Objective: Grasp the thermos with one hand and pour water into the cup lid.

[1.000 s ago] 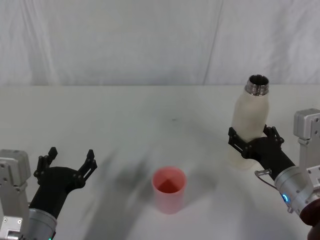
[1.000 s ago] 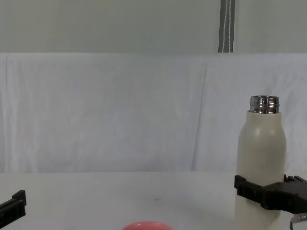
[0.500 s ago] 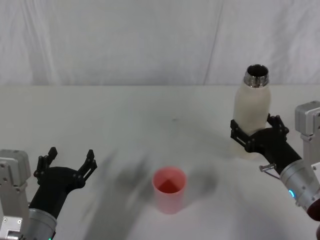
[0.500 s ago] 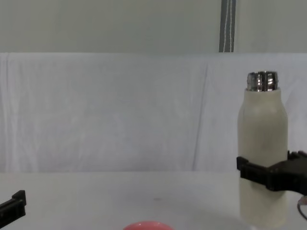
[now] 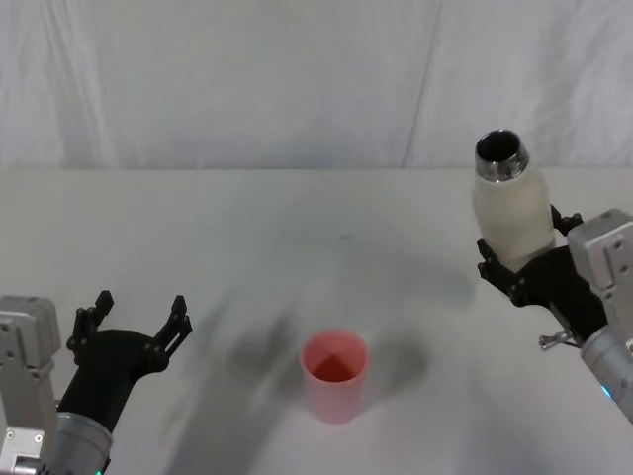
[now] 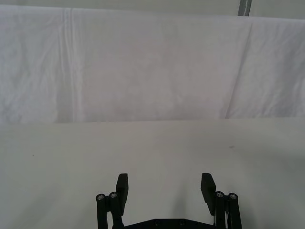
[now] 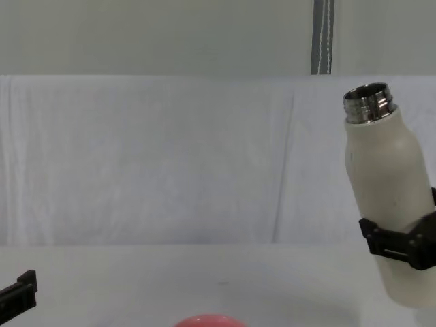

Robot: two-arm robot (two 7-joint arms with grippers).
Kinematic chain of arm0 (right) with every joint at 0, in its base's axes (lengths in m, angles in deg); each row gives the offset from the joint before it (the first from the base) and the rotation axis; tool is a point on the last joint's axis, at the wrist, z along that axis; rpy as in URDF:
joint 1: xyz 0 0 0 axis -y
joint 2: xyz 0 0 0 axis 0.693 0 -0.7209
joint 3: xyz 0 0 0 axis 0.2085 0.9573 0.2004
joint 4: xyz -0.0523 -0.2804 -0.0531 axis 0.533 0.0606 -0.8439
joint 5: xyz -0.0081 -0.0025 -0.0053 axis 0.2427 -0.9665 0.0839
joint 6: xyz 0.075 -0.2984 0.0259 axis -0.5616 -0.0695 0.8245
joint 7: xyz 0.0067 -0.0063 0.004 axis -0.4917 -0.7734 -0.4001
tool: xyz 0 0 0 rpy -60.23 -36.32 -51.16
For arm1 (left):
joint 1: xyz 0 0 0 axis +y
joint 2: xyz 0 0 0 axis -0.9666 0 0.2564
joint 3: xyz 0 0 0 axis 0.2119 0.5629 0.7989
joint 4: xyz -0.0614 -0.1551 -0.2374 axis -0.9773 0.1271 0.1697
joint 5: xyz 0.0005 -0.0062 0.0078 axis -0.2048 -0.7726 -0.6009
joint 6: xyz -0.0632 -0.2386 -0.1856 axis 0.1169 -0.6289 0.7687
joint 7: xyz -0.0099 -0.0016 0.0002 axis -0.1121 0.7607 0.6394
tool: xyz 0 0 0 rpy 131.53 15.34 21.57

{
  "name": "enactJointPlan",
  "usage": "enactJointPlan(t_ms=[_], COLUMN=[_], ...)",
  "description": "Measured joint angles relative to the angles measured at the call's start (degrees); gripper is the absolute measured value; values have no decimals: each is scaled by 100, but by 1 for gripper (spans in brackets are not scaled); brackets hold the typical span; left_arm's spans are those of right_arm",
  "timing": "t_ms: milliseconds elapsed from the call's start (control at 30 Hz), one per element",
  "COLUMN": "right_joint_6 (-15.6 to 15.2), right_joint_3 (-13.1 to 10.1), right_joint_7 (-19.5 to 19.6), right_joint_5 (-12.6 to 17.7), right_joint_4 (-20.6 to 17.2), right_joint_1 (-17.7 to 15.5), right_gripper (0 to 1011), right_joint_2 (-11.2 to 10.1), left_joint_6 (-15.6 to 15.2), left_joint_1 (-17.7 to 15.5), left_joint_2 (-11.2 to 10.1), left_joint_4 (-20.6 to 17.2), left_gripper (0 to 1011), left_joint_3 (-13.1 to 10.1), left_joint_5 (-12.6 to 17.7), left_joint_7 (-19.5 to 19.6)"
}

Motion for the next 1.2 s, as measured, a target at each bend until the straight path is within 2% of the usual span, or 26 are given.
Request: enactJointPlan(t_ms=[333,567,833,1200], right_joint_6=[87,132,179,264], right_joint_3=[171,274,324,438], right_joint_7=[15,-136,-189,-43], right_joint_5=[-893,-1308,-1633,-2156], right_joint_4=[-423,-652,-772,-833], right_joint_1=[-264,-430,-566,-671], right_gripper=[952,952,952,952], right_joint_2=[-323,-480,-517,-505], left_joint_6=[0,0,0,0], left_joint_1=[0,0,0,0], left_joint_2=[0,0,0,0], left_joint_4=[0,0,0,0], left_gripper=[1001,1001,1001,1001], left_joint_3=[0,0,0,0], left_joint_5=[0,0,0,0], left_joint_7=[0,0,0,0])
